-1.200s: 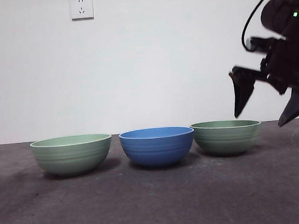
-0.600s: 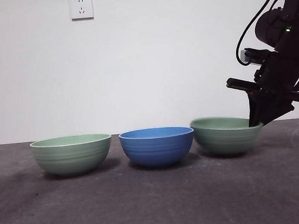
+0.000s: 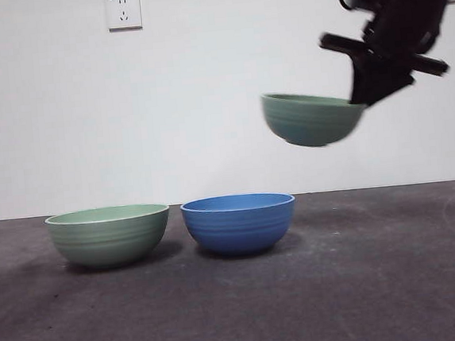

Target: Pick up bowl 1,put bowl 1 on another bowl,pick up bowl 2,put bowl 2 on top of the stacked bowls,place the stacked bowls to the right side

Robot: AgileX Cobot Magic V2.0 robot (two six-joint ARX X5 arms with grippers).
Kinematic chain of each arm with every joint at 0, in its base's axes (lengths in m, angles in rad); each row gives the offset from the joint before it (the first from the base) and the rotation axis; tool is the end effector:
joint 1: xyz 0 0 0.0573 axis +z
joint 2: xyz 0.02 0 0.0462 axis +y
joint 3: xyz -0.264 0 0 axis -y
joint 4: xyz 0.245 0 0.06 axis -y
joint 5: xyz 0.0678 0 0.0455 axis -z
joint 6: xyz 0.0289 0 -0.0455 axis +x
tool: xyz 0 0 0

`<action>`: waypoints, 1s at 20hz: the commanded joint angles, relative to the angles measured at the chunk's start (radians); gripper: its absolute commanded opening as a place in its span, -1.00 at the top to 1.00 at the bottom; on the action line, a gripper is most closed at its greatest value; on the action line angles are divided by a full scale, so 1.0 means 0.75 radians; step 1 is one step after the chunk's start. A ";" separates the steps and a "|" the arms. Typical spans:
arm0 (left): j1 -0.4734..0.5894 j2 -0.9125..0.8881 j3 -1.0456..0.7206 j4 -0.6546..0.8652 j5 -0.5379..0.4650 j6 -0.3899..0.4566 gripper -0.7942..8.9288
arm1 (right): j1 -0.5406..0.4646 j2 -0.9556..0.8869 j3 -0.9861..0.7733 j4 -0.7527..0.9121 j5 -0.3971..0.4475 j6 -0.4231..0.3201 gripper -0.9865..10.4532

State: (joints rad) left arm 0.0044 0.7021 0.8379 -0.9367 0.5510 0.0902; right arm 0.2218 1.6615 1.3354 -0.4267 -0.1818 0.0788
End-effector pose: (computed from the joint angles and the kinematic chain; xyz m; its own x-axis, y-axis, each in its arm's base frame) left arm 0.1175 -0.0146 0.3003 0.5953 -0.5209 -0.6117 0.4239 0.8504 -0.3117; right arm 0.3553 0.0855 0.2790 0.6604 0.3343 -0.6724 -0.2915 0.9394 0.1807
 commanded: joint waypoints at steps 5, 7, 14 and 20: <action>0.001 -0.003 0.004 0.001 0.001 0.014 -0.44 | 0.238 0.054 -0.011 0.004 0.014 -0.011 0.86; 0.001 -0.003 0.004 0.001 0.001 0.014 -0.44 | 0.296 0.095 -0.011 0.018 0.074 -0.012 0.86; 0.001 -0.003 0.004 0.000 0.001 0.014 -0.44 | 0.352 0.277 -0.011 0.071 0.117 -0.018 0.86; 0.001 0.037 0.004 0.003 0.000 0.014 -0.44 | 0.353 0.309 -0.011 0.058 0.105 -0.039 0.69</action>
State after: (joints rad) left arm 0.0044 0.7292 0.8379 -0.9379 0.5510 0.0902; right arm 0.4839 1.8763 1.3342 -0.3824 -0.0982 0.0555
